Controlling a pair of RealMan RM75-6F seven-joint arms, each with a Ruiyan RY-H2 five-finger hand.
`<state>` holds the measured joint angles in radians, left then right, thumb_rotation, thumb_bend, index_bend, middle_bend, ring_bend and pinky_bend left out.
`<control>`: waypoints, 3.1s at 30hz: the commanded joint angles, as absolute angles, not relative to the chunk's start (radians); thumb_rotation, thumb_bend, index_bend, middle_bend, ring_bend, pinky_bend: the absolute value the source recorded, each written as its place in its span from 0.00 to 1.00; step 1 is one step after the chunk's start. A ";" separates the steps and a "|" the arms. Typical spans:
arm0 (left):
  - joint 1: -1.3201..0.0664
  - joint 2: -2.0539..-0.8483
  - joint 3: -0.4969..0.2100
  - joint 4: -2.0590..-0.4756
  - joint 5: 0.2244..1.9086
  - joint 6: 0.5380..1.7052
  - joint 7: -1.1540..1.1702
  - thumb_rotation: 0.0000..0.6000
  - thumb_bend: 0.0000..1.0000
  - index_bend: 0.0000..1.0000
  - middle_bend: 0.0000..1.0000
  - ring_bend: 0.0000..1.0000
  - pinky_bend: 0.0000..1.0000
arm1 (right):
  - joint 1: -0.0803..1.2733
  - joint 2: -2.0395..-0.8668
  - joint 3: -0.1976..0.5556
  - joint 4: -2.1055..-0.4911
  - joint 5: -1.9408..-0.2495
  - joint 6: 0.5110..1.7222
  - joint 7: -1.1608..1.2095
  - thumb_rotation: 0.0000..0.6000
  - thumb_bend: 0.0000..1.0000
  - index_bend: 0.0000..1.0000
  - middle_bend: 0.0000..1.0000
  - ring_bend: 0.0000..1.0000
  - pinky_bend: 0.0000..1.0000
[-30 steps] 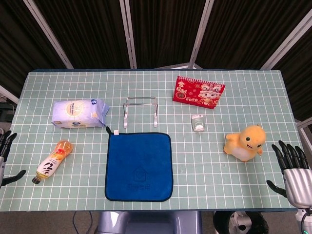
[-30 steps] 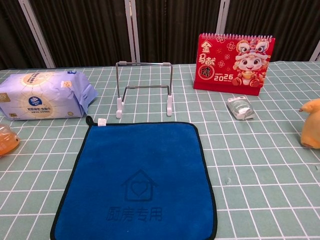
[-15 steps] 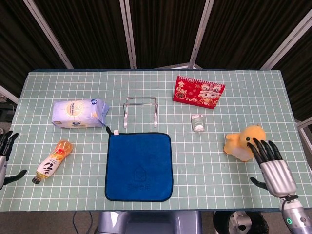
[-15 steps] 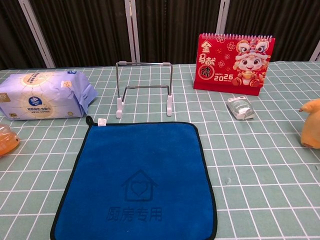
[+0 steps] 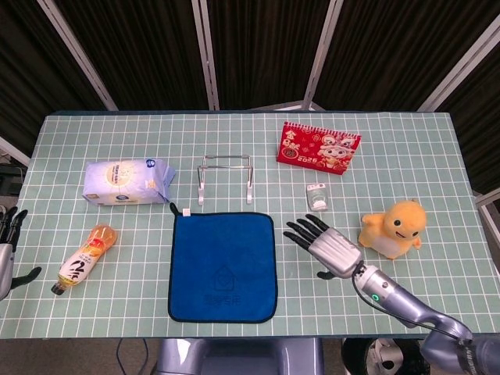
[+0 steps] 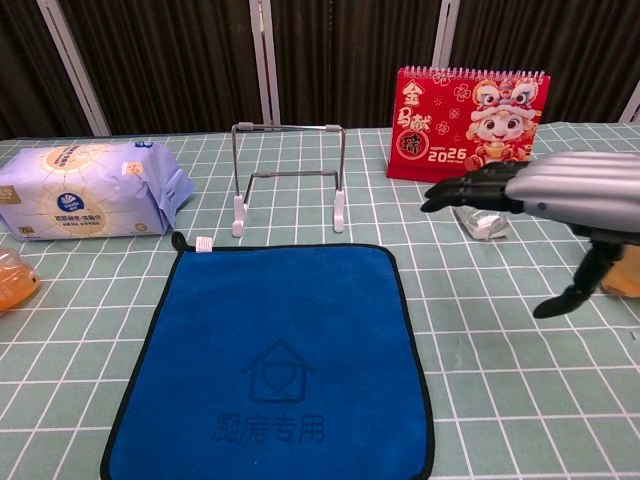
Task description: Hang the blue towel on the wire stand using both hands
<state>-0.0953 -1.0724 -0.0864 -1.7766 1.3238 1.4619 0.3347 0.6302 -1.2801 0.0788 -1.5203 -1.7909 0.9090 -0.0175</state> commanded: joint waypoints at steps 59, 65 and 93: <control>-0.137 -1.094 -0.097 -1.723 1.238 1.406 0.338 1.00 0.00 0.00 0.00 0.00 0.00 | 0.859 -1.723 -0.018 -1.074 -1.778 0.958 0.005 1.00 0.34 0.33 0.04 0.00 0.00; -0.145 -1.103 -0.093 -1.715 1.237 1.392 0.346 1.00 0.00 0.00 0.00 0.00 0.00 | 0.861 -1.722 -0.024 -1.088 -1.762 0.968 0.057 1.00 0.50 0.47 0.05 0.00 0.00; -0.541 -1.437 0.020 -1.220 1.768 1.126 -0.069 1.00 0.16 0.43 0.00 0.00 0.00 | 0.879 -1.699 -0.007 -1.131 -1.701 0.962 0.089 1.00 0.55 0.62 0.05 0.00 0.00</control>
